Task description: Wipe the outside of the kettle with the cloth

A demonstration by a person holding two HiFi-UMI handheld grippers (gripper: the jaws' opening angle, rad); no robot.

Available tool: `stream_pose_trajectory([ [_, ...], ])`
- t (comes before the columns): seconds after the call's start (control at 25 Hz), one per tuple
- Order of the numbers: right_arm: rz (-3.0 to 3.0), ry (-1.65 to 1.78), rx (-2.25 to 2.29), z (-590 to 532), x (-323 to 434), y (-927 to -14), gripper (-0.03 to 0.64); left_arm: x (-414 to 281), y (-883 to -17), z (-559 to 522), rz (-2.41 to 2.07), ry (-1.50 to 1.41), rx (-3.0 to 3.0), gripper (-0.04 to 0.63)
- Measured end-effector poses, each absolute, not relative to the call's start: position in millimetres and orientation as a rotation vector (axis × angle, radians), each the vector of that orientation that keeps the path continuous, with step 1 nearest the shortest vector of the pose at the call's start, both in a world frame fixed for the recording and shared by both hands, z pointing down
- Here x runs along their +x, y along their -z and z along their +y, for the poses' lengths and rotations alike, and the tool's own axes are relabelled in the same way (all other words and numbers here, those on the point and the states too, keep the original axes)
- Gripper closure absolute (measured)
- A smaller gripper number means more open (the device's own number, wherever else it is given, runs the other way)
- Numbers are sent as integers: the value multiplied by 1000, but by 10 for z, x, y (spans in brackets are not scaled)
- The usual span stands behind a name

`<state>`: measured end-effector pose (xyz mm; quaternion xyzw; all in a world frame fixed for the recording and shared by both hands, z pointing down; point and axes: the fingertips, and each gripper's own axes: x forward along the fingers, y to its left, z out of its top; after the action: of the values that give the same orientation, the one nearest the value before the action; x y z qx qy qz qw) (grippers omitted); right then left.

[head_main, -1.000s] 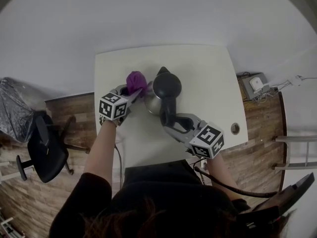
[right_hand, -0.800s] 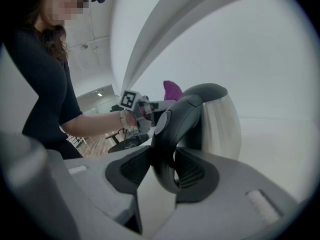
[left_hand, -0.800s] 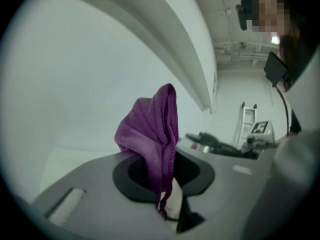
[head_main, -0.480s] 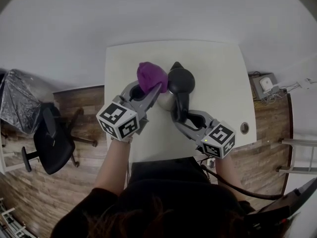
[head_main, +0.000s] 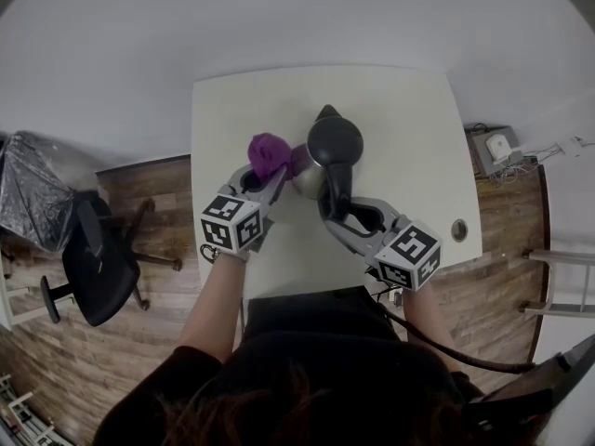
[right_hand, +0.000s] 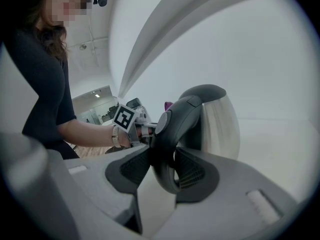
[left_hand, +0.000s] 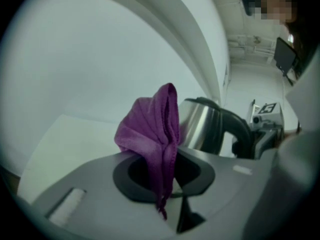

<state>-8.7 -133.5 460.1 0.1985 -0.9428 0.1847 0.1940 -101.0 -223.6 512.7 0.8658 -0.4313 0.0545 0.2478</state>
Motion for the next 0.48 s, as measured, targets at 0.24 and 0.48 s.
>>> stream_pose_trajectory([
  [0.24, -2643, -522, 551, -1345, -98, -4601, 465, -945, -5784, -2038, -1121, -294, 2201, 517],
  [0.48, -2646, -540, 549, -1335, -84, -4624, 465, -961, -5758, -2040, -1112, -282, 2191, 517],
])
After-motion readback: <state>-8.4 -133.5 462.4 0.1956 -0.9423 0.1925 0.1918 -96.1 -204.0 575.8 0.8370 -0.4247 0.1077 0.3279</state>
